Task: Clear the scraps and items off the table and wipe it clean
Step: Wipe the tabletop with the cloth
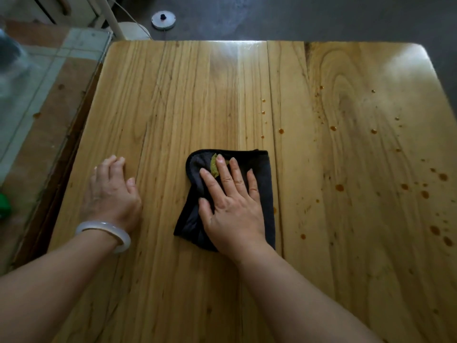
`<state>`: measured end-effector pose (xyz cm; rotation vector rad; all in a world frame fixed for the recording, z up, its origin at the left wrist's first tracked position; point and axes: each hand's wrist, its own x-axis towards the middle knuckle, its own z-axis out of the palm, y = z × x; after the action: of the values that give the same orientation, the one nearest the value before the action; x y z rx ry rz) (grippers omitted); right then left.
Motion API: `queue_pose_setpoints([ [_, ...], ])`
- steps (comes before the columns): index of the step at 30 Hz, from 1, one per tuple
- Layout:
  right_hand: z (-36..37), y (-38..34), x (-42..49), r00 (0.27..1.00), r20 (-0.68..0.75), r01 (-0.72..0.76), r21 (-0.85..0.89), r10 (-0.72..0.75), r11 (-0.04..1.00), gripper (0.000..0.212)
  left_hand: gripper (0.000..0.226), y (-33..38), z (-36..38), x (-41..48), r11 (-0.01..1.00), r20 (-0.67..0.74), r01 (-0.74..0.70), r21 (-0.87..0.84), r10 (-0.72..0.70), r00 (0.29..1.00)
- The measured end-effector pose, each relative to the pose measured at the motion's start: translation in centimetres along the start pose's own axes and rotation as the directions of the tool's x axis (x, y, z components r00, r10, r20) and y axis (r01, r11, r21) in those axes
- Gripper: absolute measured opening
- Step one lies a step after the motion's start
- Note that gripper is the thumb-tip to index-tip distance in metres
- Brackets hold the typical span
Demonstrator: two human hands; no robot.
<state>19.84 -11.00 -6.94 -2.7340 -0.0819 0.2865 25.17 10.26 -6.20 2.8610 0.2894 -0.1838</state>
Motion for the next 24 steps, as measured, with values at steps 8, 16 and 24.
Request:
queue_pose_setpoints([
  [8,-2.7,3.3,5.7,0.999,-0.029,-0.043,-0.053,0.042,0.998,0.058,0.051,8.8,2.4,-0.5,0.965,-0.055,-0.239,-0.105,0.235,0.970],
  [16,-4.7,6.0,10.6,0.998,-0.045,-0.050,-0.071,0.047,0.996,0.058,0.053,13.0,4.6,0.1,0.964,-0.022,-0.198,-0.175,0.198,0.980],
  [24,-6.2,8.6,14.3,0.995,-0.068,-0.082,-0.136,0.074,0.987,0.058,0.058,13.2,5.1,-0.4,0.983,-0.039,-0.179,-0.045,0.178,0.983],
])
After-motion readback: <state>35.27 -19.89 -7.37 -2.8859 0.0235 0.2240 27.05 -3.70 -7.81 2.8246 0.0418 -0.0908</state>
